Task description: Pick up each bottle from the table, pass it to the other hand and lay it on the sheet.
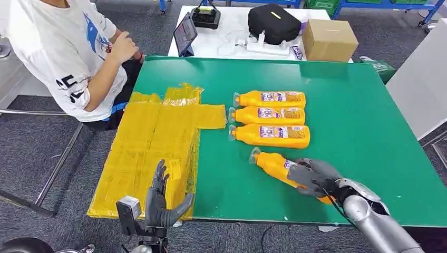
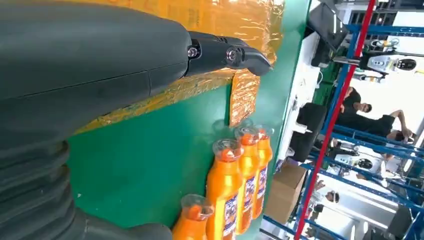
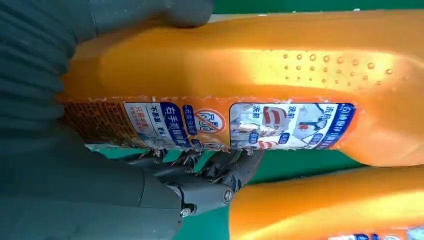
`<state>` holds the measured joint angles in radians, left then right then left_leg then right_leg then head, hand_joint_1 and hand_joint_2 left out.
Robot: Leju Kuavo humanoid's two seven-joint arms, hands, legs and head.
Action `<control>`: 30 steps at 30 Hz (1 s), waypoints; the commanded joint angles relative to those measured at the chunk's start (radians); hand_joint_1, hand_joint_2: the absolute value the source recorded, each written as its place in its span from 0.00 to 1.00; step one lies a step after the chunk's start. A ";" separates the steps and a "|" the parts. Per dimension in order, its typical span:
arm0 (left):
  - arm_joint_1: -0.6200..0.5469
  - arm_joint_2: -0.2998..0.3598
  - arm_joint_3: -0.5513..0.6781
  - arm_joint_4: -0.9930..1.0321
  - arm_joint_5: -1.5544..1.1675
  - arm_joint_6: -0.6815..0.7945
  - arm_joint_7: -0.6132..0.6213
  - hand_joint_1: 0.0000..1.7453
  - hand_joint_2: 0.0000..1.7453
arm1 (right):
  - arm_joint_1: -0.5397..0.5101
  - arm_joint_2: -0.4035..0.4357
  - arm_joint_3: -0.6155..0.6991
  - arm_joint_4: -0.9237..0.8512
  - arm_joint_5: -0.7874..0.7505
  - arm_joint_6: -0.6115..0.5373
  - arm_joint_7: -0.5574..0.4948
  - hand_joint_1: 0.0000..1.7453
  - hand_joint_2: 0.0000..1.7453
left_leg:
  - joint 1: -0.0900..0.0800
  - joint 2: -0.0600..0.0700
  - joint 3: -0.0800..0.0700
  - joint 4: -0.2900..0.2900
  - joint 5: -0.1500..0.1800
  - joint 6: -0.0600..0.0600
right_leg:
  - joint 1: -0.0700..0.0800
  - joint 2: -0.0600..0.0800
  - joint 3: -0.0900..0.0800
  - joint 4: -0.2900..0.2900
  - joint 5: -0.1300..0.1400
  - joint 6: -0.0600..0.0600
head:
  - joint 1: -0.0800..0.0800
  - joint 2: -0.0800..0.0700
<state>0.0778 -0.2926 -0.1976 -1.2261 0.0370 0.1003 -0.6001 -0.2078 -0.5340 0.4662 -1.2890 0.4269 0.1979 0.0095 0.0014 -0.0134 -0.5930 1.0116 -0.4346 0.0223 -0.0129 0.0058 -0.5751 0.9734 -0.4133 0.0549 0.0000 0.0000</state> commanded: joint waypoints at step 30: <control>-0.109 0.122 -0.181 -0.168 0.296 -0.336 0.175 0.00 1.00 | 0.172 0.620 -0.197 -0.164 0.152 -0.835 -0.708 1.00 1.00 | 0.002 0.005 -0.010 -0.002 0.002 -0.005 | 0.002 0.003 -0.013 0.003 0.001 -0.006 | 0.000 0.000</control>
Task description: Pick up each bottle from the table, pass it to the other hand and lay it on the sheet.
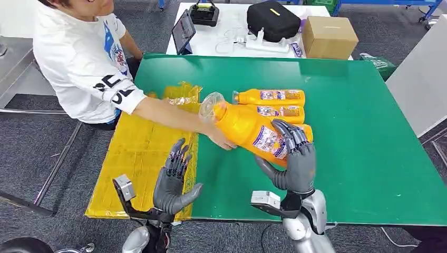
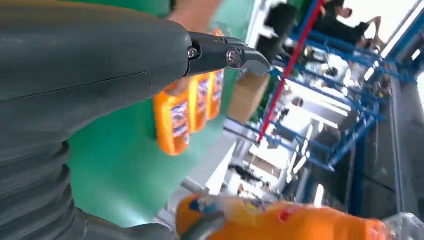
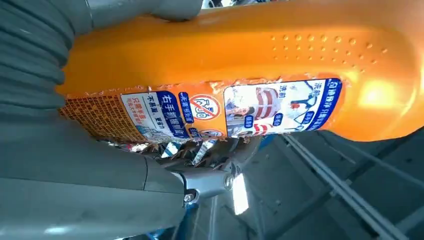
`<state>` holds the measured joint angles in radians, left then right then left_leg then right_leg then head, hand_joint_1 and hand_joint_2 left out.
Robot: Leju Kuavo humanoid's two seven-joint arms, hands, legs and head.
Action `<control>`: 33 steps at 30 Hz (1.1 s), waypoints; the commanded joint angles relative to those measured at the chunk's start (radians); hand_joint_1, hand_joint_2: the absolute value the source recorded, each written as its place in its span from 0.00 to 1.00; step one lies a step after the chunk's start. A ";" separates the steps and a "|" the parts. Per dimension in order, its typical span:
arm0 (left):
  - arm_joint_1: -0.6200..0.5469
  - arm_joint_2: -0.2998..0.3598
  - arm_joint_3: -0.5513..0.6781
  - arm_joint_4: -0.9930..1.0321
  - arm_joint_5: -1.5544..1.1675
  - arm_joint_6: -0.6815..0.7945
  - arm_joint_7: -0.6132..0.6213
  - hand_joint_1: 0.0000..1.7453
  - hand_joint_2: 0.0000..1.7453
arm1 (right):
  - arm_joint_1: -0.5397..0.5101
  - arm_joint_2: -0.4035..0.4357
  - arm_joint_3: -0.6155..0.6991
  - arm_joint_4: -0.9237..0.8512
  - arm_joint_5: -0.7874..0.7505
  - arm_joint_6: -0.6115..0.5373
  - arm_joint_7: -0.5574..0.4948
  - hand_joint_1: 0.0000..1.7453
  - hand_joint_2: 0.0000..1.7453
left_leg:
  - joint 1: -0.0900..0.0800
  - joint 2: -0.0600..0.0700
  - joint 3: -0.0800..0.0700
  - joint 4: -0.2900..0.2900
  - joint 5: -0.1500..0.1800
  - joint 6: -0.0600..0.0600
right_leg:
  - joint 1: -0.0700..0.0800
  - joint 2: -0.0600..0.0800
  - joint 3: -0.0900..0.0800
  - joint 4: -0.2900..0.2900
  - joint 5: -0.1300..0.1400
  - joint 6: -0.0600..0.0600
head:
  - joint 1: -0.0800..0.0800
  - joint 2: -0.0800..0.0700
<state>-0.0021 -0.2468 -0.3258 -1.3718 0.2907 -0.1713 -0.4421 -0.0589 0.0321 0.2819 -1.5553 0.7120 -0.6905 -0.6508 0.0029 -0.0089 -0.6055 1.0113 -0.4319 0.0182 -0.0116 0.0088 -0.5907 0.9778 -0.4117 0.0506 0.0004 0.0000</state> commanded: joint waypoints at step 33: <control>-0.099 0.059 -0.096 0.092 0.057 -0.070 0.053 0.00 1.00 | -0.085 0.137 0.360 0.482 -0.229 0.224 -0.047 1.00 1.00 | 0.001 0.001 0.001 -0.001 0.000 -0.001 | 0.001 0.000 0.001 -0.001 0.000 -0.001 | 0.000 0.000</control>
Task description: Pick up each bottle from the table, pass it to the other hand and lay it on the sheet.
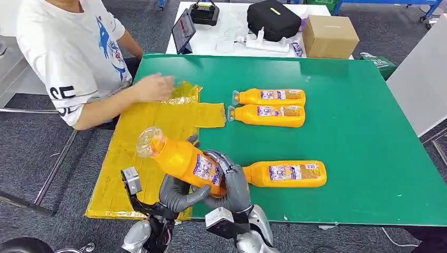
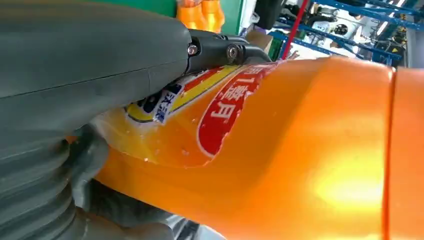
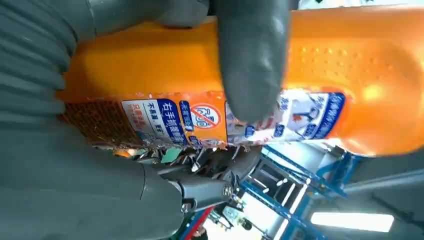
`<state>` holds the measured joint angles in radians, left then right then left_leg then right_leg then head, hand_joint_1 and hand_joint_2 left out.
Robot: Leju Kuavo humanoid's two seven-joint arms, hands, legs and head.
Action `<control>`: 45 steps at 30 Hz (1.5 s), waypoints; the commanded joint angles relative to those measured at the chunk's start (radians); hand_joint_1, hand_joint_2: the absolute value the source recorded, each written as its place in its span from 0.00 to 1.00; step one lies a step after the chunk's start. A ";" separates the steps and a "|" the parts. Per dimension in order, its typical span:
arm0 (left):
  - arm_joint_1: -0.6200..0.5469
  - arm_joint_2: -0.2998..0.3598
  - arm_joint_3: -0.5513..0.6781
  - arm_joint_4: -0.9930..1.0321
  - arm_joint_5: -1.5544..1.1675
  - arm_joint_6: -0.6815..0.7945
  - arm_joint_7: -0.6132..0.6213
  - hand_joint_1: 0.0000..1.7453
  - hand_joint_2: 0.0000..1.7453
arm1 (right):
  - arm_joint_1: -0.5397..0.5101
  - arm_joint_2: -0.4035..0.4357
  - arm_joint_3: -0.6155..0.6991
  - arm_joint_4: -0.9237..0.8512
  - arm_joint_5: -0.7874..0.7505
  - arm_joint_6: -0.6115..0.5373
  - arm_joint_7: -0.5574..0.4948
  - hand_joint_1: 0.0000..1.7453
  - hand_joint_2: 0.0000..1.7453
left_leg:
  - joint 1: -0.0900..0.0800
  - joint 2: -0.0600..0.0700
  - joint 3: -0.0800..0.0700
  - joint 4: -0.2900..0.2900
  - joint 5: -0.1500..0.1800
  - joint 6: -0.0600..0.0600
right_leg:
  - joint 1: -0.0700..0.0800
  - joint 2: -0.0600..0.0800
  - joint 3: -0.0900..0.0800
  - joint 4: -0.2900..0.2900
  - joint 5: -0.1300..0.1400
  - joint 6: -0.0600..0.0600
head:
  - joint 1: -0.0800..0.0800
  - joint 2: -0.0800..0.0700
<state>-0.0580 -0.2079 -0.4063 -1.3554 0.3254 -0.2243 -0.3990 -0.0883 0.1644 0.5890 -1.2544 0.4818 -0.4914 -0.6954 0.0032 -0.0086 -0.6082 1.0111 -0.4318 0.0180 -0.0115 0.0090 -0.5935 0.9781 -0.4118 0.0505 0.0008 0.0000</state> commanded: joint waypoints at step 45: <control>-0.006 0.021 -0.028 0.055 -0.084 0.036 -0.035 1.00 1.00 | -0.094 0.074 0.030 0.360 -0.004 0.060 0.007 0.00 0.00 | 0.000 0.002 0.002 -0.001 -0.001 -0.001 | 0.000 -0.001 0.001 -0.001 -0.001 -0.001 | 0.000 0.000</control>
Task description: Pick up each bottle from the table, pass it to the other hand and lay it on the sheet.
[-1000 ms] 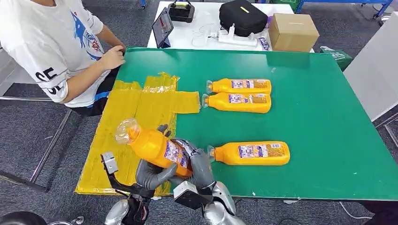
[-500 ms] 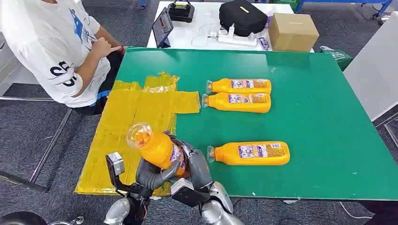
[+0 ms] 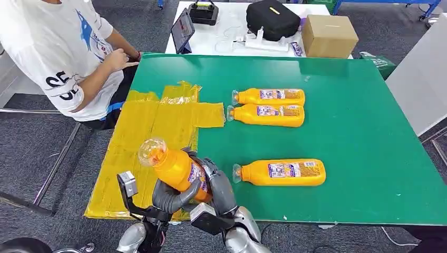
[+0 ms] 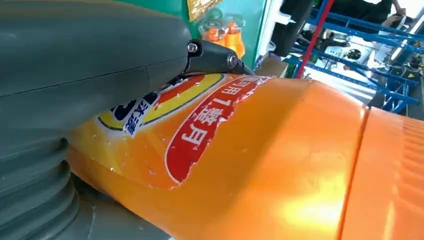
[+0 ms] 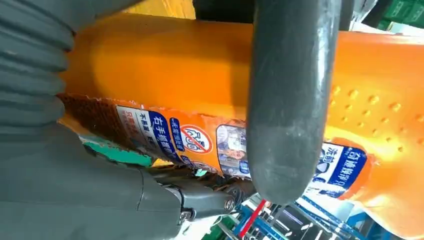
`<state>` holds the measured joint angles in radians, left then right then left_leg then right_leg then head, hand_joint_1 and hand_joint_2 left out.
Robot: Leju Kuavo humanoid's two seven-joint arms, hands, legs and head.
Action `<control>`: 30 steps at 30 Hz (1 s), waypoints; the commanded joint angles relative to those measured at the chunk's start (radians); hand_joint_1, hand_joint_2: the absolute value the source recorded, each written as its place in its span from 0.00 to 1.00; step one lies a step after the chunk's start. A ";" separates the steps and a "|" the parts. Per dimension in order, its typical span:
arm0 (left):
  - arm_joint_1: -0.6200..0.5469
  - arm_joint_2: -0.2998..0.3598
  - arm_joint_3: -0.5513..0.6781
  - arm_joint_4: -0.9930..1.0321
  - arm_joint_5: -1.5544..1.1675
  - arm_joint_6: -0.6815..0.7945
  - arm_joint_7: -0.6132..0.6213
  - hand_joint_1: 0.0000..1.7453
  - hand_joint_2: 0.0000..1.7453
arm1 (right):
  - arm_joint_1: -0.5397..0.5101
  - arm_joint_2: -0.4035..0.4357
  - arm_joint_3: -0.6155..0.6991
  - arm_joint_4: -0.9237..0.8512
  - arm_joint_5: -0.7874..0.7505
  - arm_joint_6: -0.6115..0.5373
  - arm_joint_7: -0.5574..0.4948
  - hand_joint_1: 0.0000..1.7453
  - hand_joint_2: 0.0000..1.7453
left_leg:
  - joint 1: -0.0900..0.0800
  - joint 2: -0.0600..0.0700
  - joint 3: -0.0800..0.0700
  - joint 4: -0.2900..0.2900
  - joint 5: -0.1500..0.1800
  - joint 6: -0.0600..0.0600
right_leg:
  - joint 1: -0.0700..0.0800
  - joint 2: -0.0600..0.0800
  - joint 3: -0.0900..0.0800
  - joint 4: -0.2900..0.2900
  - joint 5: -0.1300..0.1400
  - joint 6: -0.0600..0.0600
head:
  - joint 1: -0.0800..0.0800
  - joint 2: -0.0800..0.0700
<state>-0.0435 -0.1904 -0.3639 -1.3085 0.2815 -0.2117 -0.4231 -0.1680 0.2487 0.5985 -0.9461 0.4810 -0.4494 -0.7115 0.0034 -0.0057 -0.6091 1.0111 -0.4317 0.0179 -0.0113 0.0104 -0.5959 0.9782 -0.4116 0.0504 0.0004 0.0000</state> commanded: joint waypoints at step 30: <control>-0.385 0.130 0.123 0.377 -1.178 0.769 0.045 1.00 1.00 | 0.137 -0.127 -0.043 -0.766 -0.205 -0.233 0.013 0.00 0.00 | 0.001 -0.007 0.004 -0.001 0.001 -0.001 | 0.001 -0.007 0.006 -0.001 -0.001 -0.003 | 0.001 0.000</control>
<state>-0.1576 -0.2011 -0.1606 -1.4121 -0.3609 0.5011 -0.5374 0.0388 0.1938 0.5161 -1.5696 0.3000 -0.6556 -0.6966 0.0032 -0.0093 -0.6099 1.0112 -0.4310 0.0182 -0.0115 0.0083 -0.5954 0.9781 -0.4116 0.0504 0.0012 0.0000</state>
